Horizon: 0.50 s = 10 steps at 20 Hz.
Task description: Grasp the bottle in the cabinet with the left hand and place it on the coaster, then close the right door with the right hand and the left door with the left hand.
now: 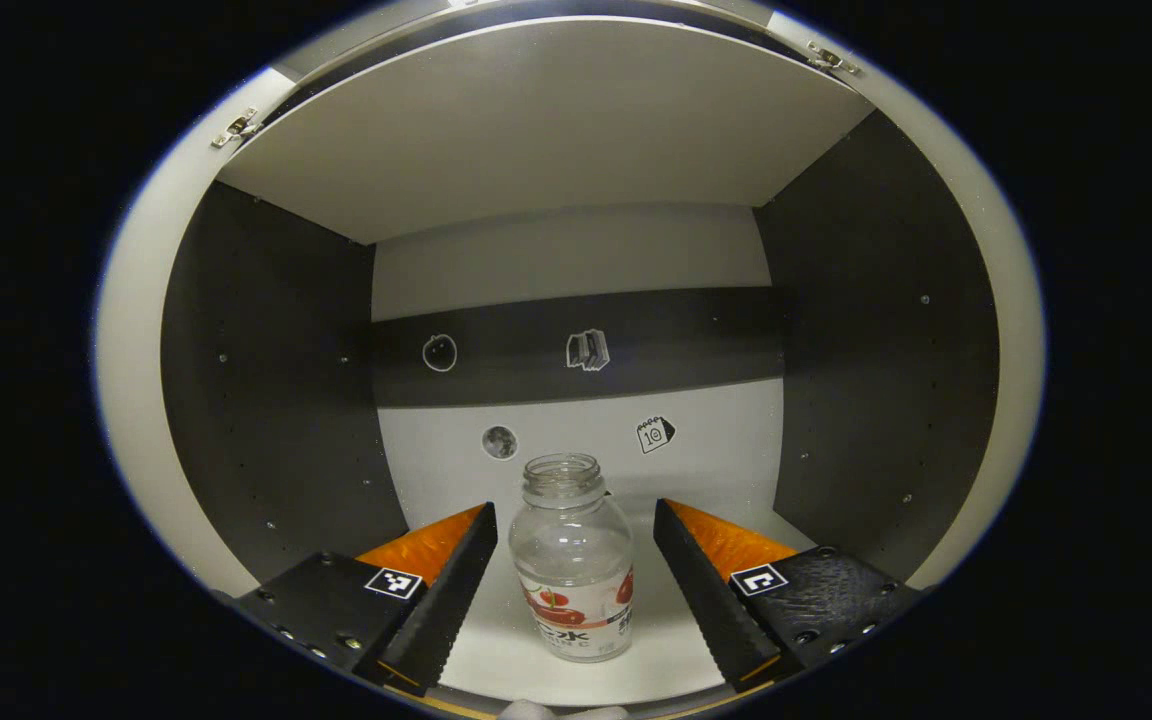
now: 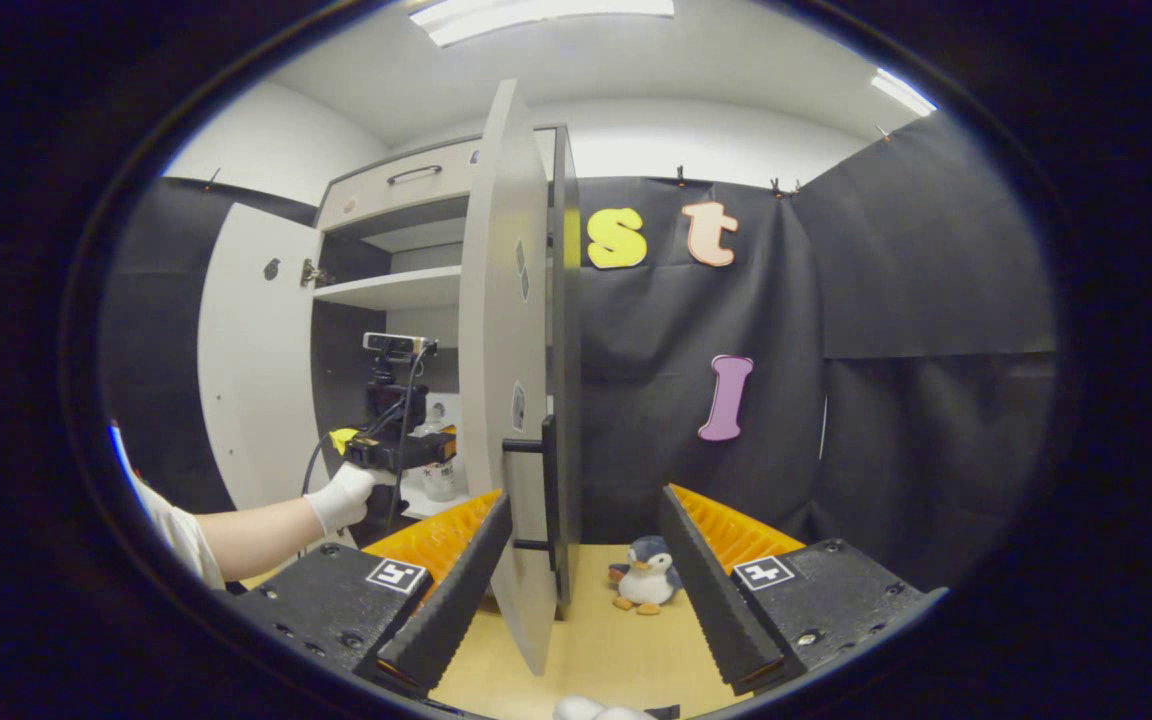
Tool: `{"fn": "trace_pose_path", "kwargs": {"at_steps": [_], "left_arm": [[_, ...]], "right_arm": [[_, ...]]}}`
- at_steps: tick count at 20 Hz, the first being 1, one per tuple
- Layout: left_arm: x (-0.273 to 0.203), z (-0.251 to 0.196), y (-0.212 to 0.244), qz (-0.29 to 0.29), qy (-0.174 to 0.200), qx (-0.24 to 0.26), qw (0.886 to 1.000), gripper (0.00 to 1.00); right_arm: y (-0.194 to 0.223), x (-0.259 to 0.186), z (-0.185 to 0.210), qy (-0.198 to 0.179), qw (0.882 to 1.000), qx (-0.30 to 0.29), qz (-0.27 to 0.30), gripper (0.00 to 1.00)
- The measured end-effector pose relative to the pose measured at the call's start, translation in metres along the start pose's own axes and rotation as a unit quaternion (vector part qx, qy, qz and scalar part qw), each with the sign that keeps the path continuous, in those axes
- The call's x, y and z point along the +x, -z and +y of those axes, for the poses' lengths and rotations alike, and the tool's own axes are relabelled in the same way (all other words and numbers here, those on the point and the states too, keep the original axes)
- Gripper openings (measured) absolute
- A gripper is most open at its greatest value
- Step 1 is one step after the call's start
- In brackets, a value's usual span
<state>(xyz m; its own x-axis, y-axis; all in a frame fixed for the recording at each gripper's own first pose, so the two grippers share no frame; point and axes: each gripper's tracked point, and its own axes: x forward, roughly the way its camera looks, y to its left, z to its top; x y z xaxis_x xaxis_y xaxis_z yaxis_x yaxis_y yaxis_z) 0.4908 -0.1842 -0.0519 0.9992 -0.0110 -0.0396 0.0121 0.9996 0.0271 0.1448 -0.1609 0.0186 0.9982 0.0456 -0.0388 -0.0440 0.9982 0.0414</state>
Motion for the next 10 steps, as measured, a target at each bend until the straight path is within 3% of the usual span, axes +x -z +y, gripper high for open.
{"fn": "trace_pose_path", "kwargs": {"at_steps": [4,5,10], "left_arm": [[0.0094,0.003,0.0068,0.014,-0.008,-0.003,1.0,0.93],[0.0119,0.0044,0.0101,0.013,-0.007,-0.003,1.0,0.81],[0.0038,0.0034,0.0028,0.01,0.002,-0.011,1.0,0.77]], "right_arm": [[-0.0003,0.004,-0.0082,0.005,1.0,0.0,0.0,0.94],[-0.0012,0.0047,-0.0088,0.005,1.0,0.002,-0.001,0.94],[0.0004,0.0019,-0.0078,0.004,1.0,0.005,-0.003,0.95]]}}
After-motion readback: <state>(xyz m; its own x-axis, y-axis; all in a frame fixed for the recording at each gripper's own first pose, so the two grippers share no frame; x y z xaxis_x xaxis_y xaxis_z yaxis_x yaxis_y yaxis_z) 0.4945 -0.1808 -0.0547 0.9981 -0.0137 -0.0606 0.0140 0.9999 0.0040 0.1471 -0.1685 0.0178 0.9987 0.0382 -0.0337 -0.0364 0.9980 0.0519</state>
